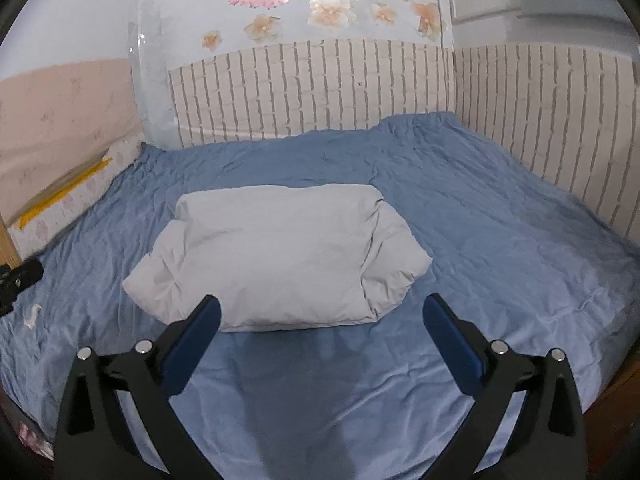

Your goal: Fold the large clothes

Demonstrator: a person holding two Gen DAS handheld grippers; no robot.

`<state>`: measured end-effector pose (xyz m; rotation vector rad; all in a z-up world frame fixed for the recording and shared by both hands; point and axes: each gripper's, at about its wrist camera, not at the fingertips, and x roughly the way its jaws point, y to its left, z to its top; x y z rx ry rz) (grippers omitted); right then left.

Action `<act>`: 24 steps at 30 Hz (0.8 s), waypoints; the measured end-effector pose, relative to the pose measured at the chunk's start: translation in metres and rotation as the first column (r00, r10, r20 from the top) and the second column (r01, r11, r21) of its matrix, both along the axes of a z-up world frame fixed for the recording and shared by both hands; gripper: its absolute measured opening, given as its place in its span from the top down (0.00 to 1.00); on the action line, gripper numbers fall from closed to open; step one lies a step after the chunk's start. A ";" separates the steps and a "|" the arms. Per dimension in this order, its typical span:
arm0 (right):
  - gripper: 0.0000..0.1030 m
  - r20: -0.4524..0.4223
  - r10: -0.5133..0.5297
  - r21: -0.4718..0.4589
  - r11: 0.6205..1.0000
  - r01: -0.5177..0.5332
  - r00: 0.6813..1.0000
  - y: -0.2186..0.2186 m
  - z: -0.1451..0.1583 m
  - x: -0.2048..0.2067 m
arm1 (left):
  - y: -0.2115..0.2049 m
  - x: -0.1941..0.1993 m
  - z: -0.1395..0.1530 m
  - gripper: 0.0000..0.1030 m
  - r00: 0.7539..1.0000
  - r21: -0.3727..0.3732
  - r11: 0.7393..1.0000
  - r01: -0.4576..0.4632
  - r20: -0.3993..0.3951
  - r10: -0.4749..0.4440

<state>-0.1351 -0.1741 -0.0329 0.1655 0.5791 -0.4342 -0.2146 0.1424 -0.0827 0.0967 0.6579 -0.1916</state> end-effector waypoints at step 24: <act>0.02 -0.048 0.026 -0.033 0.999 -0.028 0.999 0.041 0.017 0.021 | 0.035 0.000 -0.004 0.03 0.997 0.035 0.996 -0.077 0.029 0.076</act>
